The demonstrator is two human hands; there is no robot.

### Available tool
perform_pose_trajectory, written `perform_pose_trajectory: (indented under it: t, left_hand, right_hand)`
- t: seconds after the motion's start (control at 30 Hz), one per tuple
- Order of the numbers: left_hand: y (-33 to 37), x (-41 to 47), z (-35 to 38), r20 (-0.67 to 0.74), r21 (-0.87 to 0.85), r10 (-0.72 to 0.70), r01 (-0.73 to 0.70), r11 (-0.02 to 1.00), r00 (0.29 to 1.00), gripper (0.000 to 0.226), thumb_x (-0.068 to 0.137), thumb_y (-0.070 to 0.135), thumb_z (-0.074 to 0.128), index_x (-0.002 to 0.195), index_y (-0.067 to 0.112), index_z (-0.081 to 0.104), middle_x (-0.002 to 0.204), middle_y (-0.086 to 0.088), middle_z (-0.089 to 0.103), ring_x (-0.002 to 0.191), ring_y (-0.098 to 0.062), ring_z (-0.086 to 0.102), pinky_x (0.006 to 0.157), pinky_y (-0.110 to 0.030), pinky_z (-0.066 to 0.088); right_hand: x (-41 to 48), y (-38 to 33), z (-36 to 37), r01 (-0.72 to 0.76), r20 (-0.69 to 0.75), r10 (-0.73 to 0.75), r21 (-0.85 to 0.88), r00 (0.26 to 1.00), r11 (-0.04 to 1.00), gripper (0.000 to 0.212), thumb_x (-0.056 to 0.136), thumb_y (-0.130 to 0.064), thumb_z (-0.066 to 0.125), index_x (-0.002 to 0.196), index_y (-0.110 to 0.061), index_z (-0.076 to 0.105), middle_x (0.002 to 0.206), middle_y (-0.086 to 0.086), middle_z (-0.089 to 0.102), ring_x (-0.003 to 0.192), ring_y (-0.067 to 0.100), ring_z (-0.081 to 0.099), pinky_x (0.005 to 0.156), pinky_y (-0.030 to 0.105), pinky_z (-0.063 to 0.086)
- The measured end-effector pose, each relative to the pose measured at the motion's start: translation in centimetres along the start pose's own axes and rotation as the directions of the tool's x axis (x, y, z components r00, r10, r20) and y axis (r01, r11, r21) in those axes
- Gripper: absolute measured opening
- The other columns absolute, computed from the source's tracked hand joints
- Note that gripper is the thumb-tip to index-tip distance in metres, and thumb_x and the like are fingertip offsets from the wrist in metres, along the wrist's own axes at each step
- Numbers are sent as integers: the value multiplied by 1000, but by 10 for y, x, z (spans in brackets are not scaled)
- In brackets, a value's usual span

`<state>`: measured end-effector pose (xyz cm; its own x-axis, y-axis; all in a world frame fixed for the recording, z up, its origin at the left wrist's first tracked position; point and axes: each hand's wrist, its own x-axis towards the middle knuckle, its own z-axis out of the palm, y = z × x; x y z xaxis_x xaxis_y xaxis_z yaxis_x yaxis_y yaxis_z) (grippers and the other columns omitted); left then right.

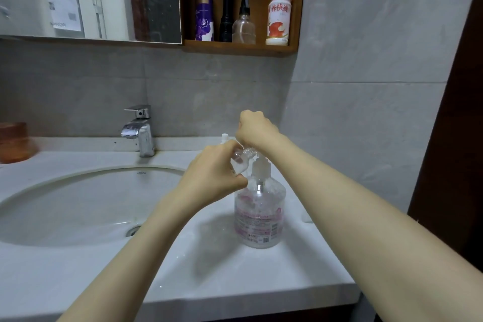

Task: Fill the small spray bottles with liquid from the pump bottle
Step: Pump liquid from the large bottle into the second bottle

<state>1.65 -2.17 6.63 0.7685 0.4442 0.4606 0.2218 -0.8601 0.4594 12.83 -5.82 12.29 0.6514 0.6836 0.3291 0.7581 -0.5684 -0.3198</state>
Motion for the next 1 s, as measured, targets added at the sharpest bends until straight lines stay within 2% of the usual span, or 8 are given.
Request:
perform_pose_trajectory:
  t: [0.13, 0.27, 0.53, 0.63, 0.7, 0.77, 0.8, 1.0]
  left_hand:
    - [1, 2, -4, 15, 33, 18, -19, 999, 1000, 45, 66, 14, 61, 111, 18, 56, 99, 11, 62, 84, -18, 63, 76, -41, 53]
    - [0, 4, -6, 17, 46, 28, -29, 999, 999, 48, 66, 14, 60, 114, 18, 56, 103, 9, 64, 83, -19, 63, 75, -41, 53]
    - [0, 4, -6, -26, 11, 18, -18, 1000, 999, 59, 52, 29, 46, 110, 19, 57, 99, 10, 65, 83, -20, 63, 74, -42, 53]
    - [-2, 4, -3, -43, -7, 18, -18, 1000, 999, 55, 54, 29, 49, 108, 19, 57, 96, 8, 66, 84, -20, 63, 74, -41, 53]
    - [-3, 4, -1, -32, -6, 21, -21, 1000, 999, 51, 56, 27, 52, 106, 19, 57, 94, 9, 66, 82, -20, 63, 74, -41, 53]
    - [-3, 1, 0, -16, -11, 13, -13, 1000, 1000, 53, 53, 29, 50, 105, 20, 57, 93, 10, 66, 81, -19, 64, 74, -41, 53]
    - [-4, 0, 2, -15, -19, 6, -6, 1000, 1000, 54, 52, 29, 49, 105, 20, 57, 92, 9, 66, 81, -19, 64, 75, -41, 52]
    - [0, 1, 2, -2, -23, 15, -15, 1000, 1000, 52, 58, 26, 55, 109, 18, 56, 94, 13, 62, 82, -19, 63, 76, -41, 53]
  right_hand:
    - [-1, -2, -5, 20, -69, -19, 6, 997, 1000, 26, 87, -7, 44, 111, -10, 53, 121, 13, 54, 109, 34, 54, 76, 32, 36]
    - [-1, -3, -7, 5, -46, -3, 28, 999, 1000, 28, 89, -12, 49, 116, -10, 54, 124, 13, 53, 112, 33, 53, 80, 32, 38]
    - [-1, -5, -8, 26, -39, -24, 52, 999, 998, 27, 89, -13, 48, 115, -8, 53, 123, 13, 51, 109, 35, 53, 79, 34, 39]
    - [-2, -4, -9, 32, -42, -30, 44, 999, 999, 26, 90, -12, 48, 115, -8, 53, 122, 13, 50, 107, 35, 53, 78, 33, 39]
    - [-1, -4, -5, 29, -22, -29, 26, 999, 999, 18, 88, -9, 47, 105, -8, 54, 120, 13, 51, 101, 35, 54, 75, 32, 39]
    - [0, -3, 0, 16, 42, -16, -1, 999, 1000, 3, 86, -7, 49, 84, -9, 50, 117, 13, 52, 88, 34, 52, 72, 31, 39]
    - [1, -2, 3, 7, 67, -6, -7, 998, 1000, 5, 86, -7, 50, 82, -10, 47, 117, 13, 52, 85, 33, 50, 71, 31, 40]
    - [0, 1, 0, 3, 7, -4, 19, 1000, 1000, 25, 88, -8, 47, 112, -8, 53, 120, 13, 51, 102, 34, 54, 77, 32, 40]
